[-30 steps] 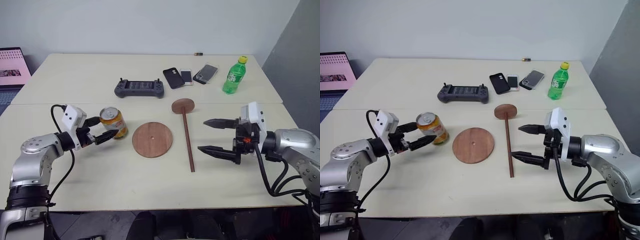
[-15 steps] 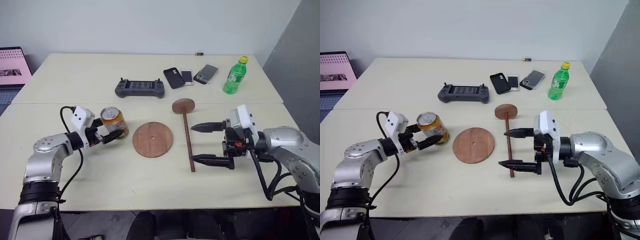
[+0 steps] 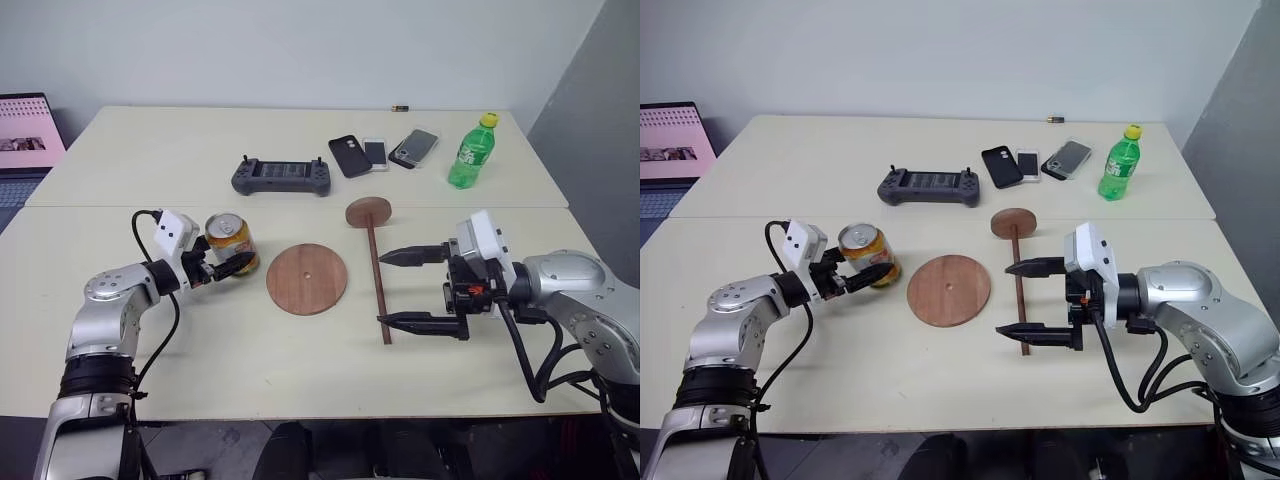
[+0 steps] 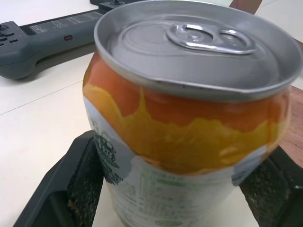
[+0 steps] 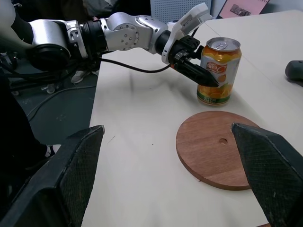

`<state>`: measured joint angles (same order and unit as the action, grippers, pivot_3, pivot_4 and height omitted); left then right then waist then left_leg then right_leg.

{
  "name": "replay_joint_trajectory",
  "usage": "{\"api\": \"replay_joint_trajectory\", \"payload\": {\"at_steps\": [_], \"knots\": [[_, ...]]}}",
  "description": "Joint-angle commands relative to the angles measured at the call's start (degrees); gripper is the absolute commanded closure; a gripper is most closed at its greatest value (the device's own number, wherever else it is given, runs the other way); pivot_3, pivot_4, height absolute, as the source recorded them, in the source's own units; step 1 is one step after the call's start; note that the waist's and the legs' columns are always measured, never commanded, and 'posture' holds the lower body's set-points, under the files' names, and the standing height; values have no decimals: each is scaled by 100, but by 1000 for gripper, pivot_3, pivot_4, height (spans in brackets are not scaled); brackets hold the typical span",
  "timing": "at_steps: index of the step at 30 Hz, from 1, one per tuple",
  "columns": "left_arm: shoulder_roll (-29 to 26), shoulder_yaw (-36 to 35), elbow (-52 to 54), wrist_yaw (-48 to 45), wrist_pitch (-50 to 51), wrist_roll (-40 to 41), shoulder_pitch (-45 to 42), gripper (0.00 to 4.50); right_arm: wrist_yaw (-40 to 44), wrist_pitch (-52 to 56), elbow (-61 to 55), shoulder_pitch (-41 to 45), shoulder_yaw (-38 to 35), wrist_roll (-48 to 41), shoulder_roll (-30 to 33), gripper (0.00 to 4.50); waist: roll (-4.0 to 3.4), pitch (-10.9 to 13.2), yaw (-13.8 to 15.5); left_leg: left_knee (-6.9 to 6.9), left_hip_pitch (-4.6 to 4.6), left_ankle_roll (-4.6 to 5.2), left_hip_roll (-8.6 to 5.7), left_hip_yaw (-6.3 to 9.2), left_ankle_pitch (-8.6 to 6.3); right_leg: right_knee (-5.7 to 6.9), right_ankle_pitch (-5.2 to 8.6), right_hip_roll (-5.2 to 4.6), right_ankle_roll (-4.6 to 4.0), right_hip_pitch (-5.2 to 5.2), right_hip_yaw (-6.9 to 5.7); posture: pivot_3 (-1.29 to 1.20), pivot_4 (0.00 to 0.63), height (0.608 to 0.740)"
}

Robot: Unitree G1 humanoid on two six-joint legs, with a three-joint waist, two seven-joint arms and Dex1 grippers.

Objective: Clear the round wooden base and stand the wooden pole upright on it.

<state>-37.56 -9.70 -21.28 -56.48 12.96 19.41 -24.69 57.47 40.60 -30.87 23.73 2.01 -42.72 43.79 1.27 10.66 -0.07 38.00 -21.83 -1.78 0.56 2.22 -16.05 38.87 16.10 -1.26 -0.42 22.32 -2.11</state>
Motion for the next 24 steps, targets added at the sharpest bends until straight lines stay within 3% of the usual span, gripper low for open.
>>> {"api": "replay_joint_trajectory", "payload": {"at_steps": [1,8,16,24], "knots": [[29,-44,57,-37,-108,60,-101,955,11,-12,-143,125,-33,-29,55,0,0,0,0,0,0,0,0,0,0,0,0,0,0,0,0,0,150,740],[-17,-450,417,336,-103,248,65,955,-38,-8,-126,164,-15,-29,14,0,0,0,-1,0,0,0,1,1,0,0,0,0,0,0,0,0,150,740],[27,-1659,893,1440,72,798,427,955,75,-182,185,402,178,128,-181,0,3,2,-13,0,-3,0,5,6,0,4,0,1,0,6,-4,0,150,740],[-307,-2451,-20,2601,-403,407,633,956,81,-378,608,858,360,319,-561,0,5,1,-14,0,-2,-1,3,5,0,2,-1,-1,0,5,-3,0,150,740]]}}
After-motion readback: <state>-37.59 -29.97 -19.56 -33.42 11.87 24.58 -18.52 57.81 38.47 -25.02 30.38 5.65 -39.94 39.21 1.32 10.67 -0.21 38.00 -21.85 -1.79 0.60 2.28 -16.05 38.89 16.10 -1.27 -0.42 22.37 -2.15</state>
